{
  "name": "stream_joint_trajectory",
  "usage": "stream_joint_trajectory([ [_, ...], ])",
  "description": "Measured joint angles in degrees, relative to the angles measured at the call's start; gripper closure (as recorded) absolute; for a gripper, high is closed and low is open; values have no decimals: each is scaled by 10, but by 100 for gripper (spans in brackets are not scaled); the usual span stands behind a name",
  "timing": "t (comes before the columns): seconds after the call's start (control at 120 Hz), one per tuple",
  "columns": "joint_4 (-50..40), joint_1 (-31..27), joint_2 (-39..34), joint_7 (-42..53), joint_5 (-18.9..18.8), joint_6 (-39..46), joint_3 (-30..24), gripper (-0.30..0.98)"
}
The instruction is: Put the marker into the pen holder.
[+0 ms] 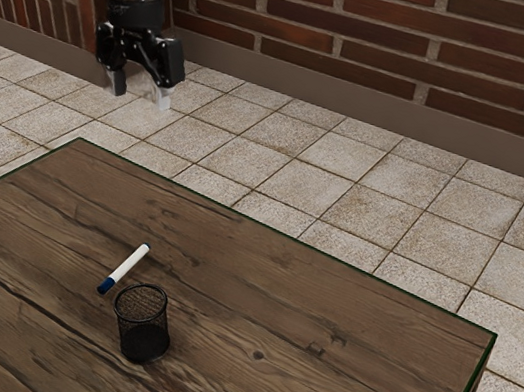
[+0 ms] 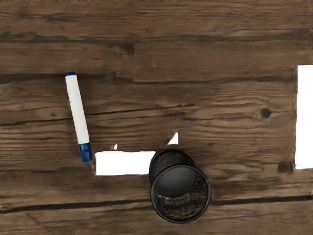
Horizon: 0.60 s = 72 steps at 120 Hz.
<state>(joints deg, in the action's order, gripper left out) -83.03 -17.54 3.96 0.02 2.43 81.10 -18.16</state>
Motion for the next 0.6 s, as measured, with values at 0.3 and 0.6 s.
stream_joint_trajectory([
  [0.3, -234, 112, 68, -10, -7, 134, 170, 0],
  [0.6, -360, 124, 116, -15, -9, 349, 187, 20],
])
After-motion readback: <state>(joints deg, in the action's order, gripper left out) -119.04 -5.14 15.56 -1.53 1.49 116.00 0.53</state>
